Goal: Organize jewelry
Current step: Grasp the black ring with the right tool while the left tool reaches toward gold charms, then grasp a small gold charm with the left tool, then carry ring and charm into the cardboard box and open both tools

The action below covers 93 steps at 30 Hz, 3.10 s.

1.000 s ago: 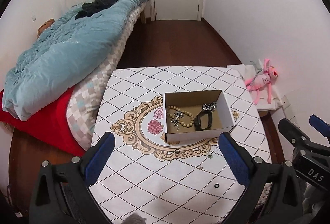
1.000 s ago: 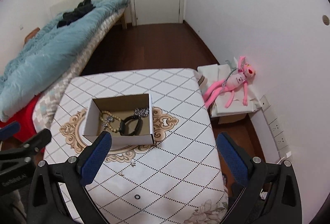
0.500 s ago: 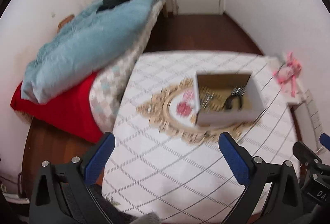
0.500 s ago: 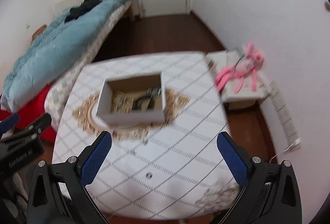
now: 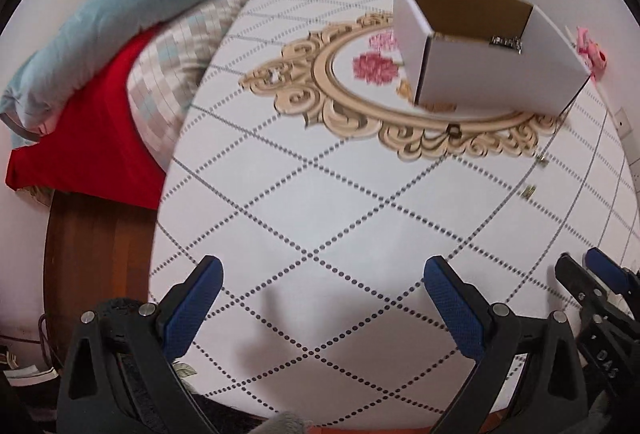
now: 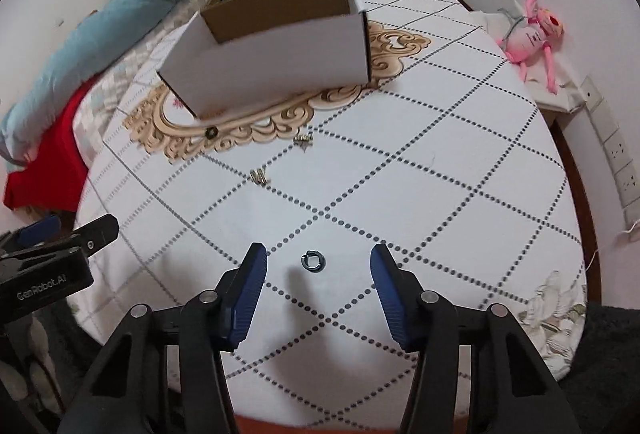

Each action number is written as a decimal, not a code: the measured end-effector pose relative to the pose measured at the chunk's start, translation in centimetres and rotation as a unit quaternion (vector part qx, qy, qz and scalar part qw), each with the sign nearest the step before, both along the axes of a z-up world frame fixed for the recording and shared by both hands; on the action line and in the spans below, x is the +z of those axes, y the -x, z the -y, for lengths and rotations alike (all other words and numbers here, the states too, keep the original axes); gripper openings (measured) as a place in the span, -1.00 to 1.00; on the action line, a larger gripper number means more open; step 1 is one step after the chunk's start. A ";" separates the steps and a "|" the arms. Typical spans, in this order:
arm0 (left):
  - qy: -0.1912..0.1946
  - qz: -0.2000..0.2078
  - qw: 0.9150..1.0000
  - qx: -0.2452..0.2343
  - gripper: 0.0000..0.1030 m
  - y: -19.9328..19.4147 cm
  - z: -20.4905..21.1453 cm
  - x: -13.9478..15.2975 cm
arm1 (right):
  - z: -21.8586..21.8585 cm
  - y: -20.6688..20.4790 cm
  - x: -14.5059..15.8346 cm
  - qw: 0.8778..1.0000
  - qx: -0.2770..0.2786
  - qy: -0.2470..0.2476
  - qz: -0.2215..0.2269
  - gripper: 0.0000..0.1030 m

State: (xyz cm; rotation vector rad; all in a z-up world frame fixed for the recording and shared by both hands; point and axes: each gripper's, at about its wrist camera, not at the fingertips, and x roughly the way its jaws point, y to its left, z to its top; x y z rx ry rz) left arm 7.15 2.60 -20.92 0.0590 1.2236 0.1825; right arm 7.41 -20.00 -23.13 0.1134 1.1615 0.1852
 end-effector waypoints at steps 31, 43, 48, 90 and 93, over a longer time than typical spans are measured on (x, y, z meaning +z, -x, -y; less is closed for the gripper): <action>0.058 0.033 0.994 -0.088 -0.04 -4.3 11.7 -1.9 | 8.7 -3.9 0.7 0.993 -0.098 -0.022 0.058 -0.75; 0.071 0.042 0.992 -0.092 -0.70 -4.9 12.0 -2.0 | 9.4 -4.1 0.4 0.991 -0.111 -0.034 0.058 -0.75; 0.074 0.044 0.991 -0.098 -0.88 -4.8 12.0 -1.9 | 9.3 -4.0 0.6 0.991 -0.111 -0.036 0.060 -0.75; 0.086 0.043 0.995 -0.037 0.66 -19.3 3.3 8.0 | 1.7 -22.4 7.7 0.998 0.032 -0.046 -0.004 -0.27; 0.074 0.052 0.996 -0.029 0.98 -18.7 2.7 7.8 | 1.5 -21.7 7.7 1.000 0.026 0.016 0.003 0.39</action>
